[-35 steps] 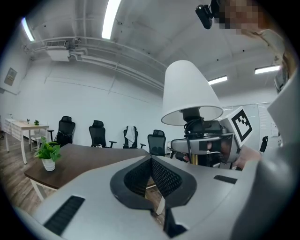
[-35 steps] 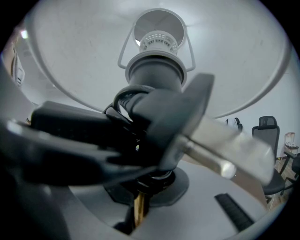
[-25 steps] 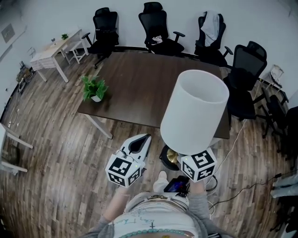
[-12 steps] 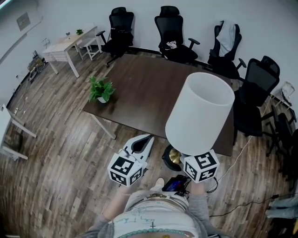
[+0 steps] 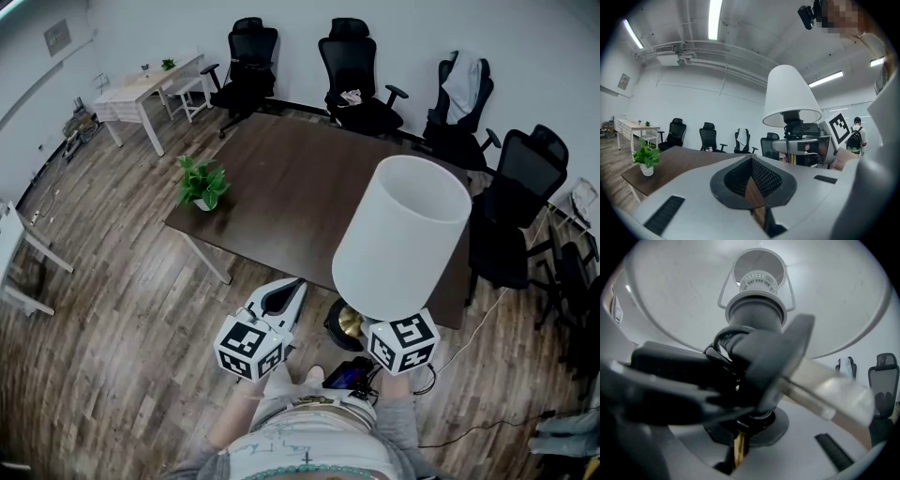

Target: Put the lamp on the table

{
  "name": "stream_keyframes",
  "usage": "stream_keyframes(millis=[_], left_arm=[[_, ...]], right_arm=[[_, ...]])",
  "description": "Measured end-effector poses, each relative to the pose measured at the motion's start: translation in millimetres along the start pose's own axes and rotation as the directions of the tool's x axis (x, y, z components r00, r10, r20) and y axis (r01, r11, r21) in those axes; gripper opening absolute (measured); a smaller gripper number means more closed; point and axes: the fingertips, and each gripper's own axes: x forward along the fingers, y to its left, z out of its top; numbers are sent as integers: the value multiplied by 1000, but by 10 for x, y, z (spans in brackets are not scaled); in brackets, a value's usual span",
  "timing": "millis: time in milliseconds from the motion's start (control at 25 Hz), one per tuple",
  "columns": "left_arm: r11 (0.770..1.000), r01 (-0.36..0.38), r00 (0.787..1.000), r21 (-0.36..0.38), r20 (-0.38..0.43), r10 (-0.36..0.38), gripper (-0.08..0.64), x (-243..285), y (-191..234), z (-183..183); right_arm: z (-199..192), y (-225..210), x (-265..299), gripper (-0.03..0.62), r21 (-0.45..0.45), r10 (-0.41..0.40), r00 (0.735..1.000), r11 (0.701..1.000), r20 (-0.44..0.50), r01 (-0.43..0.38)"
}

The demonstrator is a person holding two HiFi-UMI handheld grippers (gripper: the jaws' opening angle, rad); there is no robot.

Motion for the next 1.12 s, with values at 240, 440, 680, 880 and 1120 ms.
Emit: stream_keyframes(millis=[240, 440, 680, 880, 1120], left_arm=[[1000, 8, 1000, 6, -7, -8, 12, 95, 60, 25], [999, 36, 999, 2, -18, -36, 11, 224, 202, 41], [997, 75, 997, 3, -28, -75, 11, 424, 414, 80], [993, 122, 991, 5, -47, -122, 11, 608, 632, 68], [985, 172, 984, 5, -44, -172, 12, 791, 973, 140]], right_arm=[[14, -111, 49, 18, -9, -25, 1000, 1000, -9, 25], [5, -188, 174, 18, -1, -53, 998, 999, -23, 53], [40, -336, 393, 18, 7, -89, 996, 996, -26, 90], [96, -440, 646, 18, 9, -124, 992, 992, -24, 125], [171, -551, 978, 18, 18, -173, 985, 985, -21, 173]])
